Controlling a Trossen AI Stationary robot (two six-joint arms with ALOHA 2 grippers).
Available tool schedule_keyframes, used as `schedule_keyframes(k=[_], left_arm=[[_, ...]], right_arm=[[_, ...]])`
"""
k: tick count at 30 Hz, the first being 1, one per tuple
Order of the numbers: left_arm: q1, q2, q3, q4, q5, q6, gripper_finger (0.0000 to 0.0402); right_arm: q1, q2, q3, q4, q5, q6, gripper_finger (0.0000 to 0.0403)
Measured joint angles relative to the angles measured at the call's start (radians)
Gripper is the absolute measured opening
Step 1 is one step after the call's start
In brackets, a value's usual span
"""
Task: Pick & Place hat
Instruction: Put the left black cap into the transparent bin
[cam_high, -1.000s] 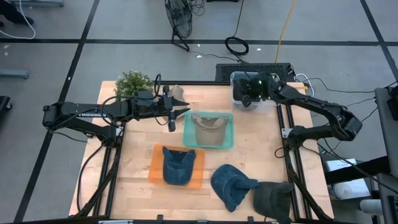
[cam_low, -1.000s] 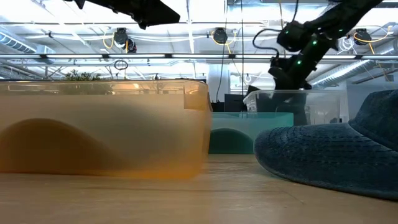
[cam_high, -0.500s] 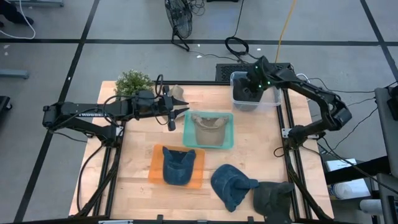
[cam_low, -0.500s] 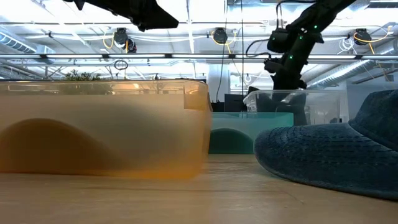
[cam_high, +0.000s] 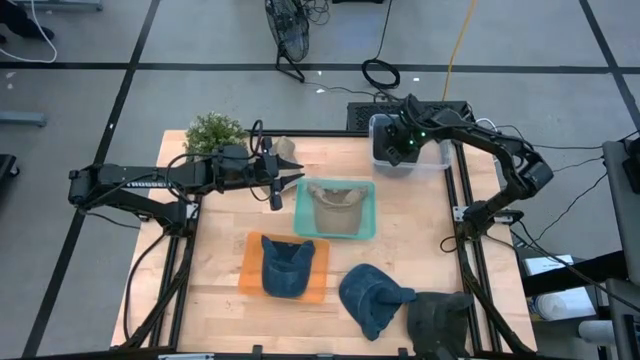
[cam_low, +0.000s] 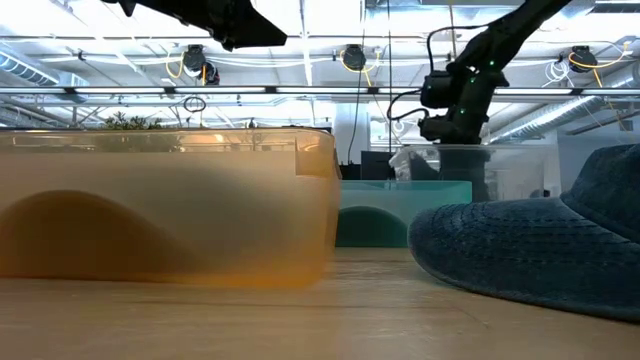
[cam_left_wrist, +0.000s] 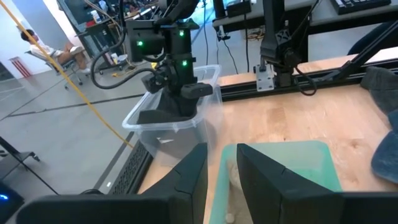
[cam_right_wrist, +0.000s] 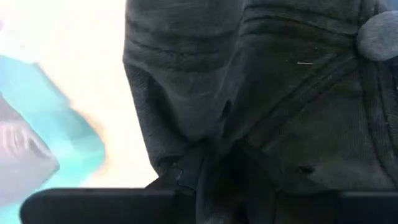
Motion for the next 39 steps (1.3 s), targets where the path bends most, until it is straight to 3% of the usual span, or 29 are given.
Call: schedule_keyframes(k=[26, 39], left_arm=[[0.0, 0.0, 0.0, -0.014, -0.007, -0.007, 0.0097], [0.0, 0.0, 0.0, -0.009, -0.007, -0.009, 0.0097]], right_arm=[[0.001, -0.008, -0.055, 0.063, 0.009, -0.002, 0.0073], [0.001, -0.209, -0.059, 0.086, 0.028, 0.032, 0.0073]])
